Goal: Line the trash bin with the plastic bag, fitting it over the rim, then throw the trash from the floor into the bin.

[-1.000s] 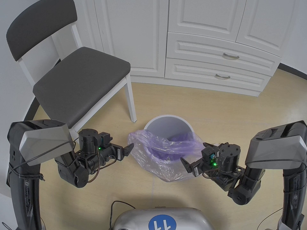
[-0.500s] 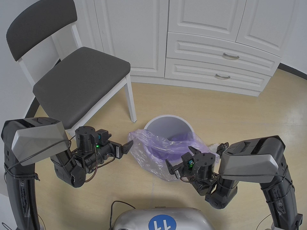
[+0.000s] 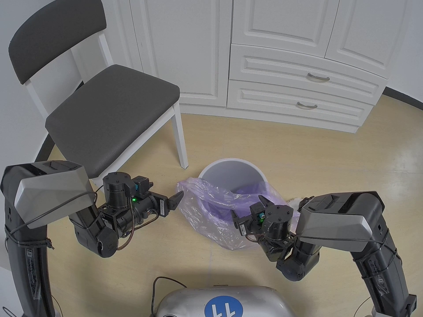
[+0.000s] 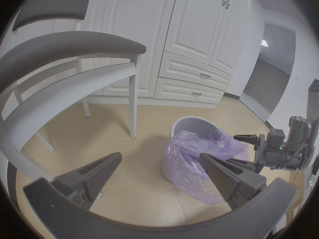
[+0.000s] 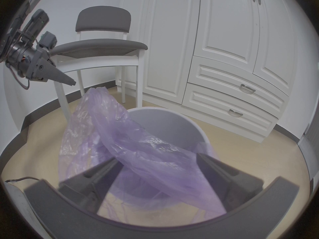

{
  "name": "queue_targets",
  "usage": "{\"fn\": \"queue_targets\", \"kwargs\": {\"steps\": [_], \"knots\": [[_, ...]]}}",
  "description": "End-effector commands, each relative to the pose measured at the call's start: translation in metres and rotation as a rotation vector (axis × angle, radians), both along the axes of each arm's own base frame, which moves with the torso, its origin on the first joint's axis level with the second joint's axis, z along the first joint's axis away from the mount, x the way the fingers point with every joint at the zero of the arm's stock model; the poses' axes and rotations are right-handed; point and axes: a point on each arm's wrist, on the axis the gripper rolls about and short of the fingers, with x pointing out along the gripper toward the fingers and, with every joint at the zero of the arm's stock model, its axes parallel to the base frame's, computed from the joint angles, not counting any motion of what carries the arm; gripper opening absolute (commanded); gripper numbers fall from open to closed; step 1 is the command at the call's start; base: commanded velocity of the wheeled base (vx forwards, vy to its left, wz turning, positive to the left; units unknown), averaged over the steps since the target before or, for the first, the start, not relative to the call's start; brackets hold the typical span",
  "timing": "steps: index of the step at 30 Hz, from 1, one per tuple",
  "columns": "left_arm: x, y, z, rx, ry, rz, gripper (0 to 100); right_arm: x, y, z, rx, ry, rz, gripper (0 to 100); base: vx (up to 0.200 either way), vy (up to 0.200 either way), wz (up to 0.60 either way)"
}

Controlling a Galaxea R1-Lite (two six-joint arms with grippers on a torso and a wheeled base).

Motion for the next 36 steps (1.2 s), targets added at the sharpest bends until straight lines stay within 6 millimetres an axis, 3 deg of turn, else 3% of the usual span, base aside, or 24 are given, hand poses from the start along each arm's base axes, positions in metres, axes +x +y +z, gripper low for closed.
{"fn": "queue_targets", "kwargs": {"steps": [1, 7, 8, 12, 15, 24, 25, 29, 36], "knots": [[0.0, 0.0, 0.001, -0.002, -0.004, 0.001, 100, 0.004, -0.001, 0.0, 0.013, -0.016, -0.008, 0, 0.0, 0.0, 0.0], [0.001, 0.002, 0.004, -0.003, -0.011, 0.005, 100, 0.015, 0.005, 0.013, 0.103, -0.065, -0.011, 0, 0.0, 0.0, 0.0], [0.001, 0.003, 0.009, -0.009, -0.026, 0.006, 100, 0.03, 0.002, 0.023, 0.129, -0.117, -0.021, 0, 0.0, 0.0, 0.0], [-0.002, 0.003, 0.016, -0.014, -0.037, 0.005, 100, 0.054, 0.005, 0.039, 0.107, -0.091, 0.007, 0, 0.0, 0.0, 0.0], [-0.003, 0.003, 0.02, -0.018, -0.046, 0.005, 100, 0.078, 0.017, 0.055, 0.121, -0.109, 0.039, 0, 0.0, 0.0, 0.0], [-0.004, 0.004, 0.028, -0.03, -0.07, 0.008, 100, 0.139, 0.047, 0.066, 0.183, -0.213, 0.02, 0, 0.0, 0.0, 0.0], [-0.004, 0.004, 0.028, -0.03, -0.071, 0.008, 100, 0.14, 0.047, 0.052, 0.168, -0.188, 0.015, 0, 0.0, 0.0, 0.0], [-0.004, 0.005, 0.031, -0.034, -0.078, 0.009, 100, 0.141, 0.046, 0.041, 0.158, -0.174, 0.007, 0, 0.0, 0.0, 0.0], [-0.004, 0.004, 0.034, -0.042, -0.094, 0.008, 100, 0.14, 0.045, 0.053, 0.197, -0.234, 0.01, 0, 0.0, 0.0, 0.0]]}}
